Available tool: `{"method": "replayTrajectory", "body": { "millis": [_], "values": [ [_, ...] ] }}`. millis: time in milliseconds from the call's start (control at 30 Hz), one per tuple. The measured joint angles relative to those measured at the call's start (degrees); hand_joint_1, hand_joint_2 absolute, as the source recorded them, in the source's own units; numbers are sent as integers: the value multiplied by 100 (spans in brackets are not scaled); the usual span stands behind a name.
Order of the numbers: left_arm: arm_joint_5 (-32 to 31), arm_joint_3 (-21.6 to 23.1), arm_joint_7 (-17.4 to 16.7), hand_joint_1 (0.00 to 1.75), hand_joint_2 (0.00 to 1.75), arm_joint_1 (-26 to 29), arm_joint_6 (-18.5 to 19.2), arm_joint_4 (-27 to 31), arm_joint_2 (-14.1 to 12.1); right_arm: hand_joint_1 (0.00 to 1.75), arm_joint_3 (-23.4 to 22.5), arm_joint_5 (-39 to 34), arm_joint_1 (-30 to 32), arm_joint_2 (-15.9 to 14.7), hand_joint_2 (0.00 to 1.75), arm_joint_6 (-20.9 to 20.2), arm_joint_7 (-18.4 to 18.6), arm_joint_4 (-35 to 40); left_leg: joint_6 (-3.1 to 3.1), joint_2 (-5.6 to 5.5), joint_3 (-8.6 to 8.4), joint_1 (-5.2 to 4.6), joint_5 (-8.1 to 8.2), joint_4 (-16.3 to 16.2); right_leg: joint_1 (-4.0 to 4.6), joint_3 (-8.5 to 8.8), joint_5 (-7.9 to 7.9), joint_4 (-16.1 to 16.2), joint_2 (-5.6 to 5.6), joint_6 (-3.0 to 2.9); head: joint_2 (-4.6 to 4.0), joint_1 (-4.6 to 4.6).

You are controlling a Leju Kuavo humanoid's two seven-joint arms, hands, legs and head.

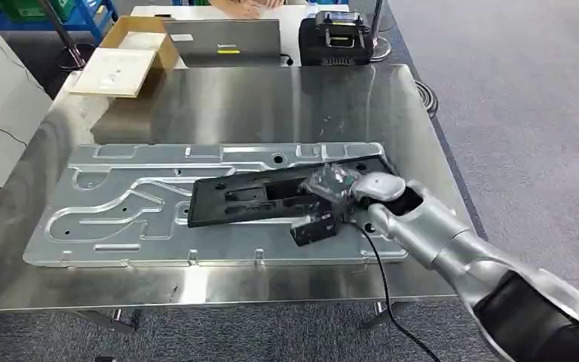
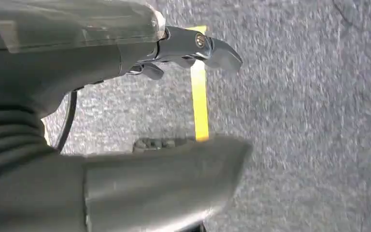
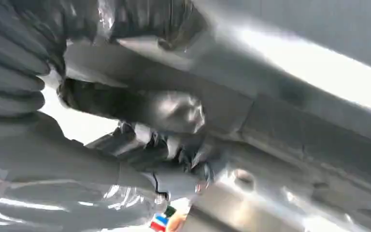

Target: Take the parts from the cabinet and place them on the table.

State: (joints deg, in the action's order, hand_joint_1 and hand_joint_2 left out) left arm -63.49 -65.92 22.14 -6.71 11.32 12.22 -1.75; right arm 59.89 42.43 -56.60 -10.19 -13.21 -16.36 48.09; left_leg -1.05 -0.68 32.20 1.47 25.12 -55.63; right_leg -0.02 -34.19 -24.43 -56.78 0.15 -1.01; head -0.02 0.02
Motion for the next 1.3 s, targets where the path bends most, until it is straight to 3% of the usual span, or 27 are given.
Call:
{"method": "replayTrajectory", "body": {
  "millis": [67,167,200,233,267,300,333,367,400,500,533,600,667,700,733,767,833,867,900,1000,1067,1100,1167,1200,1233,1267,1300],
  "values": [
    [-13,17,4,0,175,-4,0,0,0,0,81,-73,-33,101,0,44,-66,-248,-18,28,77,9,217,-250,-60,95,40,113,-9,-88,0,-2],
    [-13,31,20,0,175,2,0,0,0,0,217,-177,-20,182,0,-37,-121,-545,-66,31,737,12,817,-1618,-35,110,29,114,-11,-122,0,-4],
    [-11,42,20,0,175,17,0,0,0,0,241,-210,-16,193,0,-41,-121,-606,-75,33,870,15,840,-1864,-31,108,26,104,-4,-123,0,-4],
    [-13,57,20,0,175,25,0,0,0,0,263,-241,-4,206,0,-54,-127,-648,-78,35,846,17,713,-1787,-31,117,21,98,2,-126,0,-4],
    [-13,61,22,0,175,27,-5,0,0,0,278,-265,-2,210,0,-50,-127,-685,-77,36,699,19,494,-1461,-33,124,19,93,17,-123,0,-4],
    [-13,68,35,0,0,23,-18,0,0,0,287,-309,-3,221,0,7,-121,-709,-75,40,444,22,220,-935,-37,127,9,76,30,-108,0,-4],
    [-13,72,42,0,0,17,-40,0,0,0,287,-348,-3,225,0,62,-114,-726,-67,48,183,29,6,-431,-41,127,-7,44,44,-84,0,-4],
    [-11,76,52,0,0,2,-57,0,0,0,287,-443,-1,225,0,198,-103,-737,-42,53,16,18,49,-75,-10,111,-31,4,60,-45,0,-4],
    [-7,79,61,0,0,-1,-57,0,0,0,280,-568,21,217,0,424,-106,-740,21,32,16,-1,21,-73,10,85,-44,-25,86,-12,0,0],
    [-2,85,87,0,0,16,-68,0,0,0,-44,-988,312,180,0,1516,-228,-514,106,36,37,-26,4,-101,-4,79,-10,0,88,80,0,-2],
    [-2,92,96,0,0,16,-70,0,9,0,-293,-1082,521,125,0,1994,-276,-243,176,48,22,28,-46,-47,-19,57,-54,-37,82,113,0,-4],
    [-2,96,125,0,0,20,-79,0,11,0,-884,-1124,913,22,0,2521,-318,477,236,49,34,21,-54,-43,-36,-174,-471,-601,53,159,0,2],
    [-4,98,155,0,0,29,-79,0,17,0,-1472,-1233,1331,-9,0,2904,-554,1214,243,51,48,16,-52,-47,-50,-626,-937,-1589,48,203,0,4],
    [-11,100,155,0,0,32,-81,0,20,0,-1799,-1361,1572,-39,0,3064,-762,1641,250,40,52,17,-46,-54,-64,-778,-1017,-1909,46,216,0,4],
    [-13,105,155,0,0,41,-81,0,26,0,-2071,-1441,1784,-57,0,3102,-880,1968,249,27,47,17,-38,-55,-80,-805,-946,-1945,44,223,0,4],
    [-17,107,155,0,0,49,-87,0,31,0,-2320,-1480,1949,-72,0,3089,-923,2285,241,8,43,20,-30,-61,-91,-705,-762,-1718,42,223,0,4],
    [-24,109,157,0,0,56,-88,0,46,0,-2777,-1576,2062,-100,0,3065,-971,2855,204,5,22,28,-6,-71,-93,-249,-235,-747,29,207,0,4],
    [-24,109,162,0,0,53,-85,0,48,0,-2899,-1650,2145,-113,0,3067,-1034,3044,185,7,12,31,5,-70,-84,-6,-38,-256,2,162,0,4],
    [-22,111,188,0,0,44,-70,0,66,0,-3104,-1879,2283,-118,0,3073,-1217,3375,147,4,15,6,27,-93,-24,87,-97,-58,-1,133,0,2],
    [37,111,282,0,0,82,-44,0,74,0,-3857,-2871,2926,-98,0,2918,-1697,4598,31,-10,-28,14,6,0,1,105,-92,-17,-3,64,0,4],
    [103,109,380,0,0,119,2,0,72,0,-4387,-3479,3205,-17,0,2800,-1942,5377,-12,26,-28,22,122,-72,-65,190,-33,128,-29,-33,0,4],
    [138,105,431,0,0,131,15,0,72,0,-4625,-3740,3321,-6,0,2742,-2069,5690,-8,39,77,18,329,-340,-67,198,-36,138,-43,-84,0,0],
    [175,96,507,0,0,168,35,0,70,0,-5117,-4059,3664,37,0,2585,-2168,6308,-33,37,491,17,823,-1294,-52,203,-43,138,-60,-94,0,0],
    [179,94,529,0,0,203,39,0,70,0,-5360,-4107,3867,66,0,2501,-2226,6581,-46,39,686,19,971,-1730,-43,199,-47,136,-71,-98,0,0],
    [197,92,555,0,0,245,44,0,70,0,-5563,-4133,4017,110,0,2453,-2282,6793,-45,40,730,21,949,-1849,-42,203,-49,133,-66,-98,0,0],
    [234,85,570,0,0,268,44,0,70,0,-5752,-4151,4159,142,0,2444,-2313,6983,-44,40,645,21,796,-1673,-44,208,-53,132,-56,-93,0,0],
    [258,74,583,0,0,276,44,0,66,0,-5984,-4170,4331,172,0,2448,-2341,7199,-40,40,444,22,564,-1282,-49,216,-63,120,-48,-77,0,0]
  ]
}}
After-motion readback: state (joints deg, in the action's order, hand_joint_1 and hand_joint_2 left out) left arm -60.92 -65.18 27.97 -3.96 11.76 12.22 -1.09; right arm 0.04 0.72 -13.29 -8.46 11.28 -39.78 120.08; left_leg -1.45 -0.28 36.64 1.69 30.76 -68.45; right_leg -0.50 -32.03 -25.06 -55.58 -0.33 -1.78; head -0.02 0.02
